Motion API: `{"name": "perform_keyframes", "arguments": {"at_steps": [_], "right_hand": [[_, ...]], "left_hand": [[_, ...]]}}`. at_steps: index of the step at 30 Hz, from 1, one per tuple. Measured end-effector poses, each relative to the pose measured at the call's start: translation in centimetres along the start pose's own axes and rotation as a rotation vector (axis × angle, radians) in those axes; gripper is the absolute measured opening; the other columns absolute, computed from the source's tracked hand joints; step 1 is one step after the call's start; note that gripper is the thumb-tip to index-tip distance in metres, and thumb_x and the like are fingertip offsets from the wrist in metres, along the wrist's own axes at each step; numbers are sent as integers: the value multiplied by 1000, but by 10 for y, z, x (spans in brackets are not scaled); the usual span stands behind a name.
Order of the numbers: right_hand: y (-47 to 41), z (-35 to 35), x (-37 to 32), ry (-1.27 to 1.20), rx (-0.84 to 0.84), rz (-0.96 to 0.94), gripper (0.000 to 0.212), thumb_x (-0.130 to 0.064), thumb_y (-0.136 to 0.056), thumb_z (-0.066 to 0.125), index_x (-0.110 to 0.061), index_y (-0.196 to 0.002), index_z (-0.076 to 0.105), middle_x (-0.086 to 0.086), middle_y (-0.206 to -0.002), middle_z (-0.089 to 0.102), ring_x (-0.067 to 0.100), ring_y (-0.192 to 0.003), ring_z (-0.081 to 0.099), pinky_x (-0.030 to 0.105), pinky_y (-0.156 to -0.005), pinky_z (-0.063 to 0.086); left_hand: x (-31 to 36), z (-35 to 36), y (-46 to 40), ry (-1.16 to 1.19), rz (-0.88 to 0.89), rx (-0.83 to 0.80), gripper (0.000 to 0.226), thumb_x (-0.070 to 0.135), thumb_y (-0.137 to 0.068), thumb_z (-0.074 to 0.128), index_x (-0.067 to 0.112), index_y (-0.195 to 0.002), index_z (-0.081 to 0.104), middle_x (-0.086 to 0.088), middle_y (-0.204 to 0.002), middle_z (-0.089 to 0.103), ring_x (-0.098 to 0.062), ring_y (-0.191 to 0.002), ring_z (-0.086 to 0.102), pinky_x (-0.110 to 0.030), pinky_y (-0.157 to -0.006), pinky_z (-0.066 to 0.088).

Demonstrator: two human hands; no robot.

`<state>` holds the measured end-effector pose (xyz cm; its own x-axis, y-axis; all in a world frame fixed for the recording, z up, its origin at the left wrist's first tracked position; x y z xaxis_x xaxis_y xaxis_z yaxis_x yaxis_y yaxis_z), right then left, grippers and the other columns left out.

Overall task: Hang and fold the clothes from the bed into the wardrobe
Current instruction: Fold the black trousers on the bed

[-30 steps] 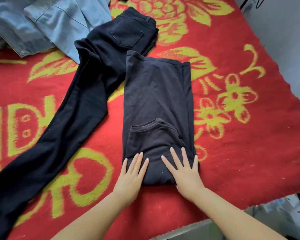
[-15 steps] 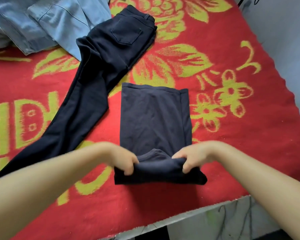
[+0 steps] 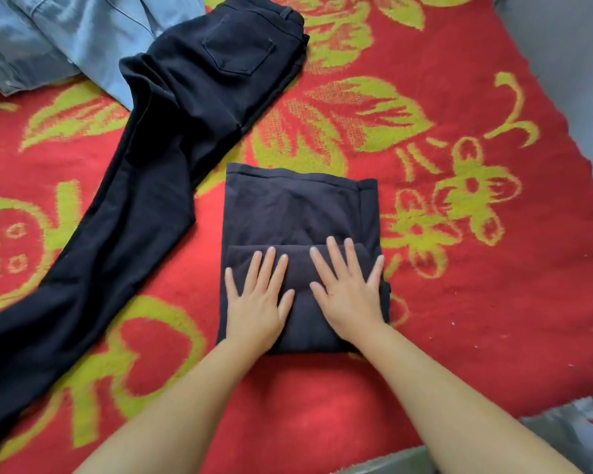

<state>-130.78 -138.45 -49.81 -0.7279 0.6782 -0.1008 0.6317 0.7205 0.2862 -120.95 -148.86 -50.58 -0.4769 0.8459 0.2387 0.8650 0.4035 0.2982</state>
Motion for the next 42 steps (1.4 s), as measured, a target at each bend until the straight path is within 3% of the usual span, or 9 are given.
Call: {"name": "perform_keyframes", "arguments": {"at_steps": [6,12,16,19,23,28,32,38,42], "right_hand": [[10,1,92,1,-55,264,60,-43,-101,26,-20,-154,11,4,-162,5,26,-149,2,71,-109,5],[68,1,-10,114,-82,-360,91,-53,-73,61,-19,-150,27,12,-158,20,33,-146,16,74,-102,24],[62,16,3,144,-237,-162,107,-27,-70,76,-32,-151,5,8,-160,4,37,-145,-2,73,-104,9],[62,20,1,136,-326,-148,95,3,-86,48,-32,-150,-14,4,-160,-15,38,-142,-23,66,-111,3],[85,-2,-10,-82,-579,-193,82,10,-87,35,-28,-154,7,-2,-162,3,34,-147,-3,57,-115,14],[63,-74,-6,-331,-824,-247,65,-1,-78,40,-33,-133,53,-7,-84,69,2,-69,66,17,-61,50],[-29,-105,22,-293,-588,-137,29,-9,-81,52,-19,-106,62,1,-100,65,22,-93,59,32,-78,48],[-85,-70,0,114,-228,28,52,-25,-99,34,-17,-149,25,7,-160,13,27,-148,4,67,-109,0],[-64,-32,-30,-38,-48,-30,53,-36,-103,22,-27,-154,8,-4,-162,-1,17,-148,-8,64,-109,-11]], "left_hand": [[-56,2,-7,31,-236,55,61,44,-99,29,18,-152,16,-2,-160,7,-20,-148,4,-60,-114,2],[5,8,54,-178,446,-38,87,48,-75,61,6,-146,33,-15,-155,26,-28,-143,26,-62,-111,22],[-17,11,53,-304,224,-138,96,5,-45,82,3,-135,49,-19,-143,44,-33,-131,45,-58,-99,42],[-8,7,53,-431,242,-177,81,4,-73,67,1,-145,32,-26,-150,28,-42,-139,28,-54,-109,30],[-4,15,87,-370,311,-627,77,3,-89,39,8,-152,-5,-22,-158,-7,-38,-146,-4,-43,-119,8],[1,-64,63,199,194,-1062,44,8,-68,47,8,-109,63,-17,-96,66,-13,-75,63,-18,-64,47],[-28,-98,-40,125,37,-903,48,19,-59,53,8,-105,65,-9,-95,66,-23,-85,62,-34,-75,51],[-27,-75,-110,-234,-7,-322,63,45,-99,33,24,-153,9,-2,-161,6,-21,-148,6,-54,-115,6],[4,-38,-64,-29,-80,58,55,37,-101,32,21,-152,20,-2,-160,12,-18,-148,8,-52,-116,1]]}}
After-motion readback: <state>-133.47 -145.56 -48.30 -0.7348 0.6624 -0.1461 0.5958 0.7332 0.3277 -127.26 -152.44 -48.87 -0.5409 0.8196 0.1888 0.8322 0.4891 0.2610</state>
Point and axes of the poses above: each hand's wrist, its own y-axis away from the middle knuckle, its own z-axis out of the palm, x = y × z, the point moved 8 cm from there along -y, towards the middle knuckle
